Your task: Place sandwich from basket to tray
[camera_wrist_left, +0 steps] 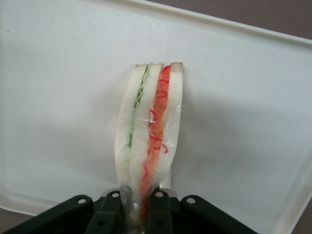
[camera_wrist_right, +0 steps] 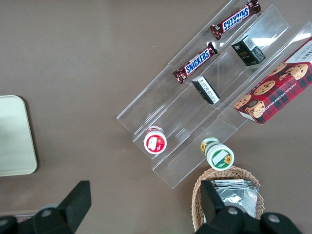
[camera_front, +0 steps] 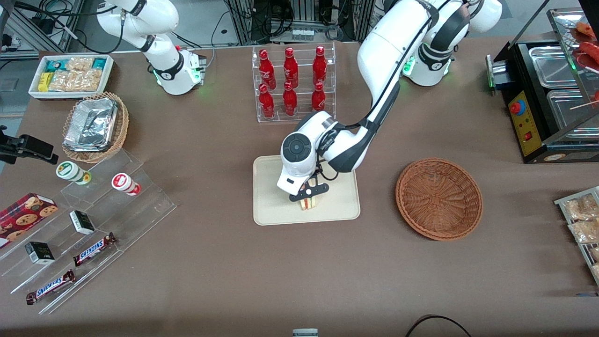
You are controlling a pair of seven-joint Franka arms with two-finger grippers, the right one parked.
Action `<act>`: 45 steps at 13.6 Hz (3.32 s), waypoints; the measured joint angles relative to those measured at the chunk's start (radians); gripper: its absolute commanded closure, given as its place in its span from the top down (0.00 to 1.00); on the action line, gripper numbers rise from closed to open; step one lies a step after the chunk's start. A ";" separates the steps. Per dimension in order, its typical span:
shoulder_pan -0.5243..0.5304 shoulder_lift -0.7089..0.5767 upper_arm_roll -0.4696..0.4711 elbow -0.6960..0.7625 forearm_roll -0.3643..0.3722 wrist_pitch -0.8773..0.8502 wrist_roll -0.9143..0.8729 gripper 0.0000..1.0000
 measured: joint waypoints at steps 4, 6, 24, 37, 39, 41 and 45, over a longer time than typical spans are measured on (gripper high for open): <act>0.000 0.001 0.000 0.015 0.002 0.000 -0.001 1.00; 0.000 -0.005 0.001 0.035 0.003 -0.012 -0.001 1.00; 0.192 -0.287 0.023 0.098 0.011 -0.389 0.218 1.00; 0.615 -0.744 0.027 -0.306 0.011 -0.502 0.984 1.00; 0.669 -0.783 0.022 -0.309 0.011 -0.543 1.071 1.00; 0.733 -0.813 0.003 -0.309 0.011 -0.566 1.145 1.00; 0.808 -0.853 -0.025 -0.295 0.031 -0.609 1.192 1.00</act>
